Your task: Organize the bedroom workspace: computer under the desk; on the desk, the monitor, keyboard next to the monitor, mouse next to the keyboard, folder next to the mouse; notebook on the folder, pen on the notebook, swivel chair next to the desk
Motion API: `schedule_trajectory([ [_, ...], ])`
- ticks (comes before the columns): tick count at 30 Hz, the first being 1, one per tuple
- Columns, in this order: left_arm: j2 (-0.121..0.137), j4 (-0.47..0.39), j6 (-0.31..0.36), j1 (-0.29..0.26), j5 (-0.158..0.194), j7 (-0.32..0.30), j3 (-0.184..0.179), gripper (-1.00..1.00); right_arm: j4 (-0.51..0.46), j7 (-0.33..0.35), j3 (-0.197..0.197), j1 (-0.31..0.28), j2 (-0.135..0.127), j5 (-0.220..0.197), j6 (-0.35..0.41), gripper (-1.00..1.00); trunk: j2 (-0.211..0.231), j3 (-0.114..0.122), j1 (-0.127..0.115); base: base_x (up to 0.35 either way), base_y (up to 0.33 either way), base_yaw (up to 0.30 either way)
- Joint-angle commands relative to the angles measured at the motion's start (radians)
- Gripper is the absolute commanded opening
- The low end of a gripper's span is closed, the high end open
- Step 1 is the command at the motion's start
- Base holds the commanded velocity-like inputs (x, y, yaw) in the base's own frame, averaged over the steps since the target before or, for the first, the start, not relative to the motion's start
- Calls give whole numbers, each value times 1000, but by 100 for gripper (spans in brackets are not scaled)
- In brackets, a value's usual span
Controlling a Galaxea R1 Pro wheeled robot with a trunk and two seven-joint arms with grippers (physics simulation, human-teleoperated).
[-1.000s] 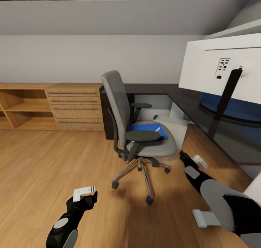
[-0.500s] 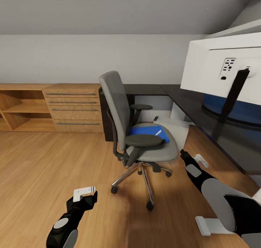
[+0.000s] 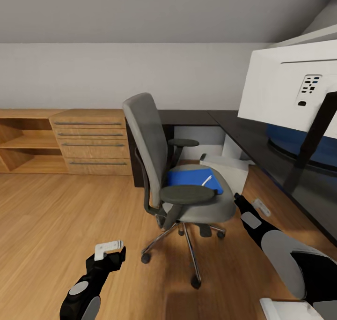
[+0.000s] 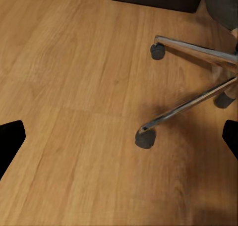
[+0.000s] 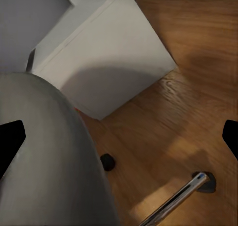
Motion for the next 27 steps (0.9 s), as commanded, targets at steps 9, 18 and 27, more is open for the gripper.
schedule_trajectory([
  [9, 1, -1, 2, -1, 10, 10, -2, 100, 0, -2, -6, 0, -3, 4, -1, 100, 0, -1, 0, 232, 0, 0],
  [18, 1, -1, 2, -1, 9, 10, -1, 100, -2, 4, -4, 0, 0, -6, -5, 100, 0, -1, 0, 26, 0, 0],
  [27, 1, -1, 2, -1, 9, 10, -1, 100, -1, 6, -3, 0, 3, -7, -5, 100, 0, 1, 0, 0, 0, 196],
])
